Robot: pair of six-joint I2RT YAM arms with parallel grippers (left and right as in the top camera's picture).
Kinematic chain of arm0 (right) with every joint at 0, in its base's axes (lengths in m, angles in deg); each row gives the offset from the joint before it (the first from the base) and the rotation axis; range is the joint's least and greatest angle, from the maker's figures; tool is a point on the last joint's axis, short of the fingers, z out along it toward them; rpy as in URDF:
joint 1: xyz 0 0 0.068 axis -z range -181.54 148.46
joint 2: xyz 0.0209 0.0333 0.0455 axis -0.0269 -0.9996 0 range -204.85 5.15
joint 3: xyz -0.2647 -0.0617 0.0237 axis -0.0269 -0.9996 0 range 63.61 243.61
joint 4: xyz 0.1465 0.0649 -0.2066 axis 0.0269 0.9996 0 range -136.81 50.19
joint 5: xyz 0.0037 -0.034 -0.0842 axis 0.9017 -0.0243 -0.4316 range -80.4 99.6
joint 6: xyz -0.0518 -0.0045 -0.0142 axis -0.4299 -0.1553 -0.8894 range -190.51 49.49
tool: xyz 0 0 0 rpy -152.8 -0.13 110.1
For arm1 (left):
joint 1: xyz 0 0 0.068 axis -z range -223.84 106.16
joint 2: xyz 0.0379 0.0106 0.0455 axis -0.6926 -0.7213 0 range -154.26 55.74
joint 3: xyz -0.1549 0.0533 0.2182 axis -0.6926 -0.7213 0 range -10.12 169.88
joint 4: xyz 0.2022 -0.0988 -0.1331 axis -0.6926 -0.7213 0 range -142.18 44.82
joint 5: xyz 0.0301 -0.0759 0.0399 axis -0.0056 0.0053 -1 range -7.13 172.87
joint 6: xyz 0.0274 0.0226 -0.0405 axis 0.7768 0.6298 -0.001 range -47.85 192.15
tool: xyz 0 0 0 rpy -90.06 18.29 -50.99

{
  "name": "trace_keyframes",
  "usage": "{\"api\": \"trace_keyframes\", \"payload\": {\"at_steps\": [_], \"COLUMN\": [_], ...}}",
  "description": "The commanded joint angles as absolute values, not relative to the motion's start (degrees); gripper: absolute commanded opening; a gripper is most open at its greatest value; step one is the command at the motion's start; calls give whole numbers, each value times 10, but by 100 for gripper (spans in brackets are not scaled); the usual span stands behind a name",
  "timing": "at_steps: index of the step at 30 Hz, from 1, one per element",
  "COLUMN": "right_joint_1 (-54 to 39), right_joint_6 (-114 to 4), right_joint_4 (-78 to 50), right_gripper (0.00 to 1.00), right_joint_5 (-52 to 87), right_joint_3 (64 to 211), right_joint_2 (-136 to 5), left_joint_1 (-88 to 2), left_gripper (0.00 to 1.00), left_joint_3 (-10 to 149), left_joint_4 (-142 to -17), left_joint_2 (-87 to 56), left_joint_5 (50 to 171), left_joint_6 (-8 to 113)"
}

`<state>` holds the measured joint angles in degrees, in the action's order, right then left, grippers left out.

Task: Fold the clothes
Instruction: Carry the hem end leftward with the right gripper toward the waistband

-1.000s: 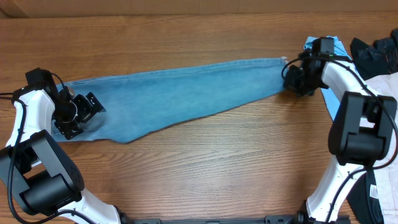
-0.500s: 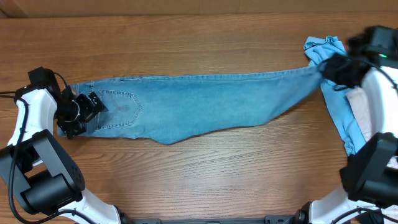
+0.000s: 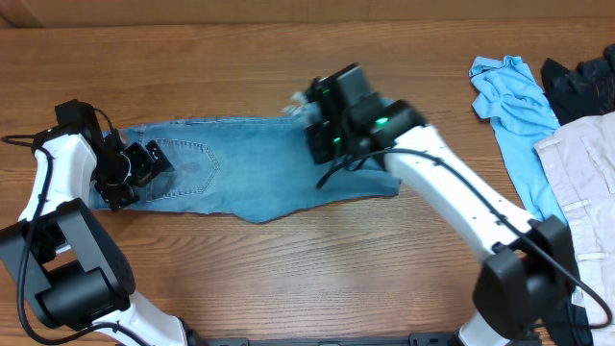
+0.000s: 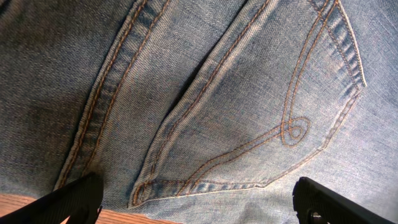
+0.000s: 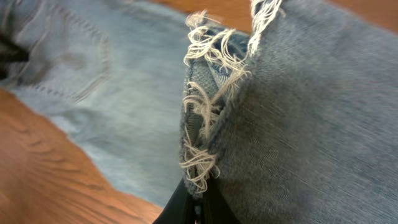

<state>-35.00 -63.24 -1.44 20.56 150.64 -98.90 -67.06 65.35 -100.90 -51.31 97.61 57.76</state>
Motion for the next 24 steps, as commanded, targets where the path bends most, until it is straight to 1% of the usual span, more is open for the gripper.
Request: {"api": "trace_keyframes", "payload": {"at_steps": [1,6,24], "right_joint_1": [-389,-427,-437], "right_joint_6": [-616,-615,-615], "right_joint_4": [-31,-68,-154], "right_gripper": [4,4,5], "right_joint_5": [198,198,296], "right_joint_3": [1518,1518,1518], "right_joint_2": [-1024,-1061,-1085], "left_joint_1": [-669,-669,-669], "left_gripper": [100,100,100], "left_joint_3": [650,650,650], "left_joint_4": [-1011,-1011,-1013], "left_joint_2": [-517,-517,-517], "left_joint_5": [975,975,975], "left_joint_6": [589,589,589]}}
